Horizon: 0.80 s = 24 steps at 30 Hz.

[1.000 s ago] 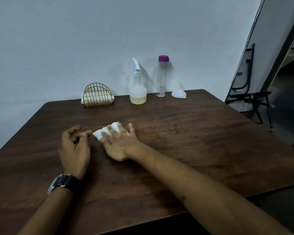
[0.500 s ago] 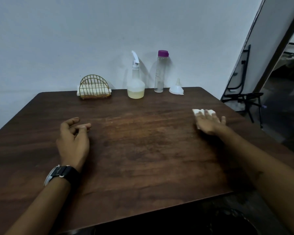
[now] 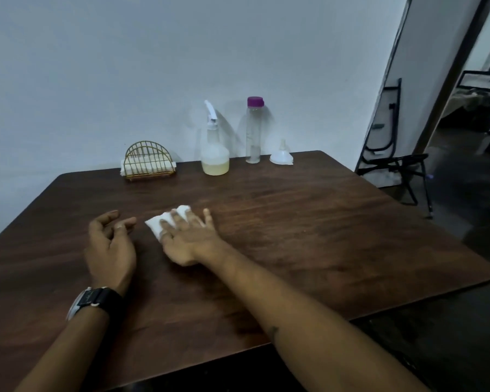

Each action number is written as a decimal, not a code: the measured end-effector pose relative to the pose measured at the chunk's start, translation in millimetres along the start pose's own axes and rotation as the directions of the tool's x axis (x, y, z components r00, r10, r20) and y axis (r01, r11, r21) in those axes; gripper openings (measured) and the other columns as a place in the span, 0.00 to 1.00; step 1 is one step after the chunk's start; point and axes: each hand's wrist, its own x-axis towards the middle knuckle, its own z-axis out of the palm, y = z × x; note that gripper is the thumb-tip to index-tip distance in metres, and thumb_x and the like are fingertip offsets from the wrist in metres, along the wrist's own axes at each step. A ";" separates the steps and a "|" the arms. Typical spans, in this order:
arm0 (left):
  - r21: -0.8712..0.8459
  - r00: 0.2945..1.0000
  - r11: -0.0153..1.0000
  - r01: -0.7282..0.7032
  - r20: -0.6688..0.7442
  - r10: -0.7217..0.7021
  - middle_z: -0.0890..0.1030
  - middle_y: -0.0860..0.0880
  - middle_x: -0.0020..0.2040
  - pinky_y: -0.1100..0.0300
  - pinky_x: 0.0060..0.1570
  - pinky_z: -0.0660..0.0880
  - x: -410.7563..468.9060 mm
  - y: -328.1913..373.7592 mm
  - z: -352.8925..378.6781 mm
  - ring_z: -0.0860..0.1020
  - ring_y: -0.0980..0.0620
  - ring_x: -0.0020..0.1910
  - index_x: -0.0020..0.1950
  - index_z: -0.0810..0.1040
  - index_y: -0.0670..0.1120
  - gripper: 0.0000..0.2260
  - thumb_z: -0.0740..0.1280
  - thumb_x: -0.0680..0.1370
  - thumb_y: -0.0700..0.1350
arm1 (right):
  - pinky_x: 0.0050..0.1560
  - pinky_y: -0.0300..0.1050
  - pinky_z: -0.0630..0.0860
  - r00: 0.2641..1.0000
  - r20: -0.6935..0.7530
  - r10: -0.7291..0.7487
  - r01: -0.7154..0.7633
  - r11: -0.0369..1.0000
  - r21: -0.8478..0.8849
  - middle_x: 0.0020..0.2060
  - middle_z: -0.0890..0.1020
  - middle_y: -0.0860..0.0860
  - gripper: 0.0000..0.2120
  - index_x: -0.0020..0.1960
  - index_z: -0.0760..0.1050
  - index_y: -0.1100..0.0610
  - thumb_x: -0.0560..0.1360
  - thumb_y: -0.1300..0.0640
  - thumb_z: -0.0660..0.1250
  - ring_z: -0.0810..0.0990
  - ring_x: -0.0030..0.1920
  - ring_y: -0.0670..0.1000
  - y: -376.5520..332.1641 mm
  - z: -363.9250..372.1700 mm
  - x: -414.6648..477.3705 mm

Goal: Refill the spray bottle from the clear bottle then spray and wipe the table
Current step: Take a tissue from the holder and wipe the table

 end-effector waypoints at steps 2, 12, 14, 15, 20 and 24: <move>0.030 1.000 0.999 -0.011 0.029 0.010 0.85 0.56 0.52 0.54 0.62 0.73 -1.9 1.0 -1.2 0.80 0.55 0.57 0.64 0.73 0.54 0.11 0.59 0.83 0.45 | 0.77 0.67 0.30 0.998 -0.004 0.067 -0.067 0.998 -0.012 0.84 0.41 0.48 0.29 0.85 0.44 0.46 0.85 0.44 0.40 0.35 0.83 0.56 18.9 -9.0 8.3; 0.080 0.994 0.995 -0.058 0.093 0.050 0.84 0.58 0.51 0.51 0.65 0.74 -2.2 2.0 -1.5 0.80 0.55 0.58 0.63 0.74 0.49 0.11 0.60 0.82 0.43 | 0.78 0.72 0.37 0.930 -0.097 0.355 -0.360 0.933 -0.033 0.84 0.43 0.45 0.30 0.84 0.43 0.40 0.82 0.39 0.37 0.40 0.84 0.55 175.5 -32.2 -41.5; 0.070 0.995 0.996 -0.055 0.085 0.049 0.84 0.56 0.52 0.50 0.64 0.75 -1.8 2.7 -1.6 0.80 0.54 0.57 0.61 0.76 0.49 0.10 0.63 0.81 0.44 | 0.78 0.72 0.37 0.871 -0.114 0.478 -0.485 0.874 -0.038 0.84 0.44 0.45 0.29 0.84 0.42 0.40 0.83 0.38 0.38 0.40 0.84 0.55 219.5 -35.2 -79.8; 0.066 0.996 0.997 -0.051 0.078 0.046 0.84 0.54 0.52 0.51 0.63 0.75 -0.7 2.7 -1.3 0.80 0.54 0.56 0.60 0.77 0.49 0.09 0.64 0.80 0.45 | 0.78 0.69 0.36 0.836 -0.114 0.537 -0.542 0.840 -0.014 0.84 0.43 0.45 0.28 0.84 0.42 0.40 0.84 0.39 0.38 0.39 0.84 0.54 236.2 -36.1 -103.1; 0.108 0.993 0.991 -0.075 0.096 0.064 0.82 0.55 0.48 0.56 0.56 0.76 -3.2 7.8 0.0 0.79 0.54 0.50 0.51 0.81 0.49 0.05 0.68 0.79 0.48 | 0.80 0.64 0.33 0.776 -0.081 0.626 -0.622 0.780 0.071 0.84 0.40 0.45 0.28 0.83 0.42 0.39 0.84 0.38 0.36 0.37 0.83 0.51 228.0 -31.0 -175.4; 0.147 0.991 0.986 -0.084 0.116 0.067 0.83 0.53 0.49 0.56 0.56 0.74 -7.8 13.1 -2.2 0.80 0.52 0.52 0.52 0.82 0.48 0.07 0.67 0.79 0.50 | 0.77 0.72 0.40 0.858 -0.219 0.465 -0.480 0.877 -0.019 0.83 0.53 0.45 0.24 0.80 0.53 0.35 0.84 0.40 0.38 0.45 0.83 0.55 131.1 -14.5 -131.7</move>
